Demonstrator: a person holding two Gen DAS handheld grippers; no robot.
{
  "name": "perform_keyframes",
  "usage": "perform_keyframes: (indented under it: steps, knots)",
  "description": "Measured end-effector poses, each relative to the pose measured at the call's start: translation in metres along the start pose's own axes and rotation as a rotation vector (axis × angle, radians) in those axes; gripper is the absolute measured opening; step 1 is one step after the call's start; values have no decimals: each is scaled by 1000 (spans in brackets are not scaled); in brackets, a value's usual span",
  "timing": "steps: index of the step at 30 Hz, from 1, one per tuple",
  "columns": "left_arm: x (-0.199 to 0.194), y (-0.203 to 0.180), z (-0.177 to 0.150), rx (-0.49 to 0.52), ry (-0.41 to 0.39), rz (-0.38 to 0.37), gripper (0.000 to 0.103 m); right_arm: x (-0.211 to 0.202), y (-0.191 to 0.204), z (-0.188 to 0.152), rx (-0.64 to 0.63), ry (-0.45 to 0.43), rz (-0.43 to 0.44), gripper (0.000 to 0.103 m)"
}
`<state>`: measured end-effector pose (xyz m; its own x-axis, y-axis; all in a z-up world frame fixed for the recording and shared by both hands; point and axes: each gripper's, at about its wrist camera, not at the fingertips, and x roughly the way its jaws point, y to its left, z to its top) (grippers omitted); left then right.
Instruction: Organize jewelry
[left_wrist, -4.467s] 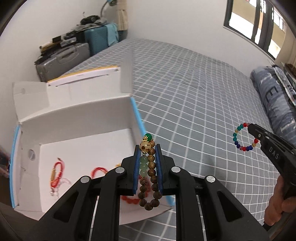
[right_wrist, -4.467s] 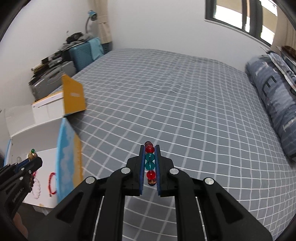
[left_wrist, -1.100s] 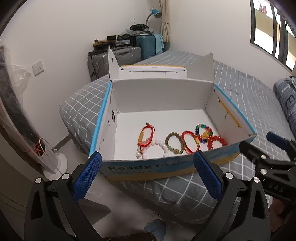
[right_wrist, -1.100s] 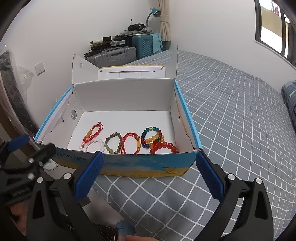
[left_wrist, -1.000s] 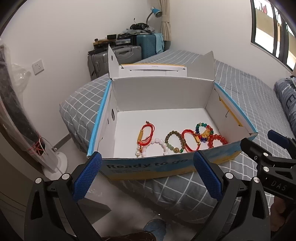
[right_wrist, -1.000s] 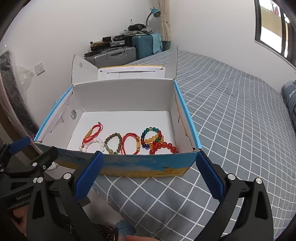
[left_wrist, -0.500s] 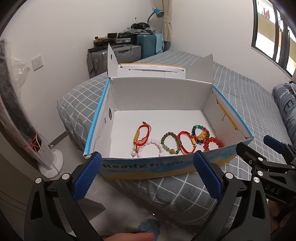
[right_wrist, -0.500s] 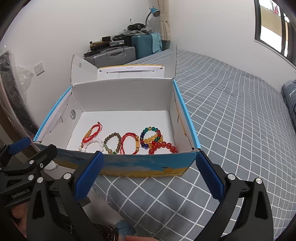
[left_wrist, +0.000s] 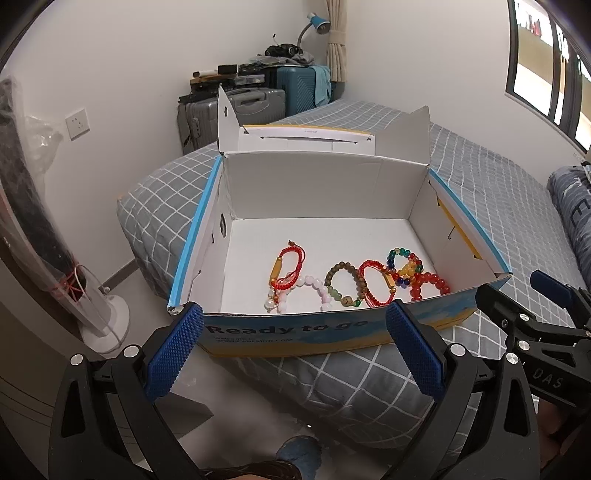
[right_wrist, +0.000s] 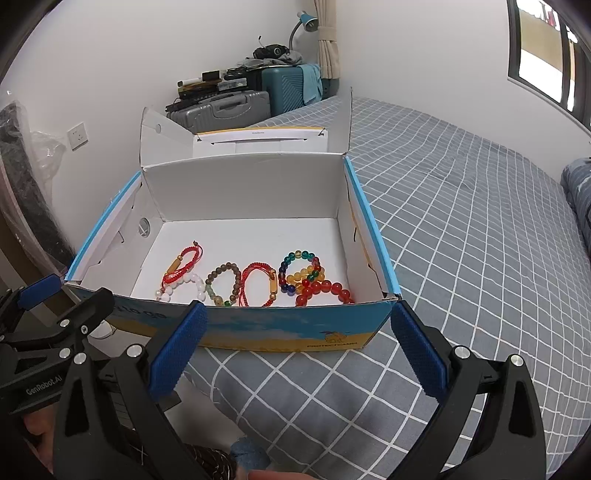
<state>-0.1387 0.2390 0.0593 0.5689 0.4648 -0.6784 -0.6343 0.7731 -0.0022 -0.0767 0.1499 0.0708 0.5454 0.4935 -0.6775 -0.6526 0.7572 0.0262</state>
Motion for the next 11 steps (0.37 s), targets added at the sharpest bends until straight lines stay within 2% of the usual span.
perform_keyframes:
  steps: [11]
  knots:
    - [3,1,1,-2,7,0,97,1,0,0,0,4,2,95]
